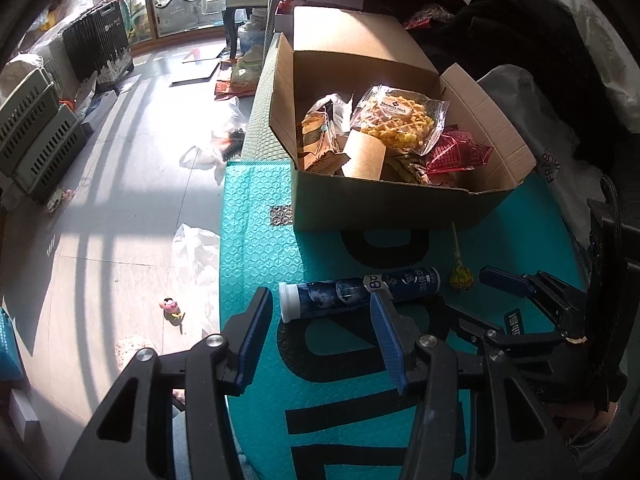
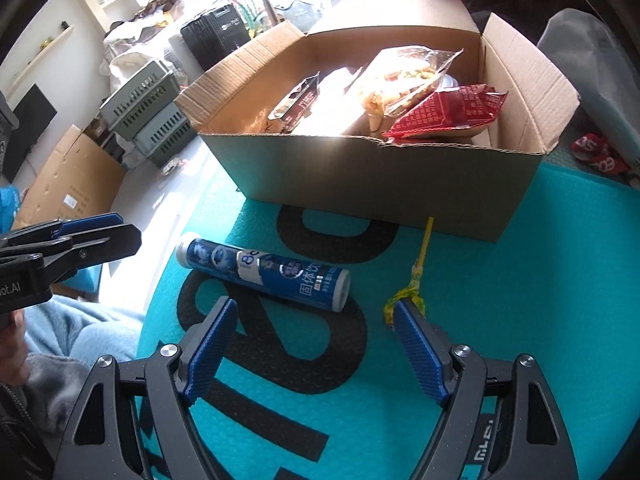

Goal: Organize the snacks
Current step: 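Lower the left tool onto the blue tube while the right tool approaches the lollipop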

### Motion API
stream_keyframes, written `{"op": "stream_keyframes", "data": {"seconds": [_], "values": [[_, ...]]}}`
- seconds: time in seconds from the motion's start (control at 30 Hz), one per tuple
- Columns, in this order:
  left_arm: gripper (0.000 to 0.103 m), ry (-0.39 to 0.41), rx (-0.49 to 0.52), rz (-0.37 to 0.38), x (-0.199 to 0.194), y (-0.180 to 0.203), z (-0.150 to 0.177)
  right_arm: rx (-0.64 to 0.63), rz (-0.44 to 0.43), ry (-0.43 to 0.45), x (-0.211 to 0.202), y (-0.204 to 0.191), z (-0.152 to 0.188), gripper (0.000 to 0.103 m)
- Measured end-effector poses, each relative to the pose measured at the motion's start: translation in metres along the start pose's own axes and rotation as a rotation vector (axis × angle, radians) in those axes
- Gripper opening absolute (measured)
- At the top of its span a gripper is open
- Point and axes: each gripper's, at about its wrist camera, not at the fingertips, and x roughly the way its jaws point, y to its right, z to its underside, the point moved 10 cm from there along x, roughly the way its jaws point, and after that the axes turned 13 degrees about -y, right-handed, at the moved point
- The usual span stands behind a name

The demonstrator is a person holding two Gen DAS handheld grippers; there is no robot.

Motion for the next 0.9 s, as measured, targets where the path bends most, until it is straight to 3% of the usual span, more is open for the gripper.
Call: {"op": "stream_keyframes", "data": {"seconds": [0.17,0.37,0.63,0.9], "values": [[0.050,-0.053,0.155,0.040,0.019,0.026,-0.014,0.085,0.083,-0.003,-0.004,0.033,0.003,0.080],[0.050,-0.077,0.300,0.057,0.040,0.046,-0.024,0.171,0.042,-0.021,0.003,0.053,0.006,0.070],[0.050,-0.172,0.329,0.152,0.062,0.052,-0.014,0.141,0.031,-0.045,0.018,0.050,0.001,0.059],[0.050,-0.215,0.397,0.099,0.083,0.055,-0.008,0.133,0.056,-0.052,0.024,0.054,-0.005,0.050]]}}
